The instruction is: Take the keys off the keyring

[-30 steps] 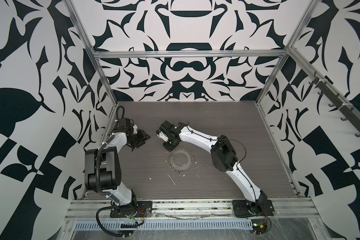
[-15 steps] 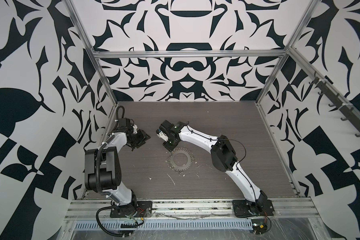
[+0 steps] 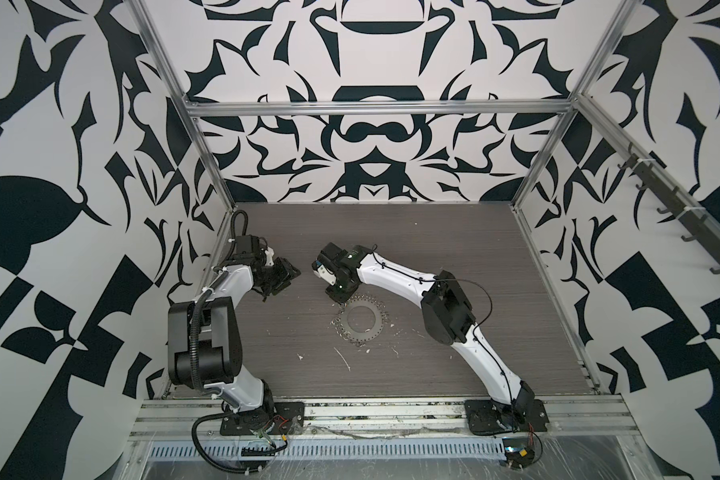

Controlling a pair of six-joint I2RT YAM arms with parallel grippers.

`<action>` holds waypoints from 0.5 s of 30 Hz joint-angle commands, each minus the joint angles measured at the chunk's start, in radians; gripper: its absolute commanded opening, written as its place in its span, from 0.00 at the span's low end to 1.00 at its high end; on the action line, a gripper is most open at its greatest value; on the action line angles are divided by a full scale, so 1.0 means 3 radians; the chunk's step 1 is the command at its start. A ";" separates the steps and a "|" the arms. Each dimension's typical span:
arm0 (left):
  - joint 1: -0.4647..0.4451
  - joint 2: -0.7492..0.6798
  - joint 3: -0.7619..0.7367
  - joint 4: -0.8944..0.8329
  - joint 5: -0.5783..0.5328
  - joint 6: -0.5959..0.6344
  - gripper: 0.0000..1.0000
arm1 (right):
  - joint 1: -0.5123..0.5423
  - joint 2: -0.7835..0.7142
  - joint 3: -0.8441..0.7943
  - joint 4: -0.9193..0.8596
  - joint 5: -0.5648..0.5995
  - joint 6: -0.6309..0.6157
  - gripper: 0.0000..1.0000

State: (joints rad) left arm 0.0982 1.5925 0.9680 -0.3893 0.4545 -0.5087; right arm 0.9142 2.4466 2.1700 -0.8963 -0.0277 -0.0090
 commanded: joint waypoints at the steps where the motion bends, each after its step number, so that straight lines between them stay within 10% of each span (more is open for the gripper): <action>1: 0.0014 -0.0057 -0.0090 -0.0037 0.0048 -0.0027 0.52 | 0.0017 -0.0061 0.0097 -0.0145 0.0159 -0.0031 0.28; 15: 0.0015 -0.0087 -0.0102 -0.0047 0.0032 -0.0027 0.52 | 0.0035 -0.0020 0.0091 -0.0197 0.0063 -0.0036 0.30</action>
State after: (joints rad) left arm 0.0982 1.5913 0.9440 -0.3874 0.4545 -0.5087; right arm 0.9165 2.4516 2.1796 -0.9550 0.0101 -0.0227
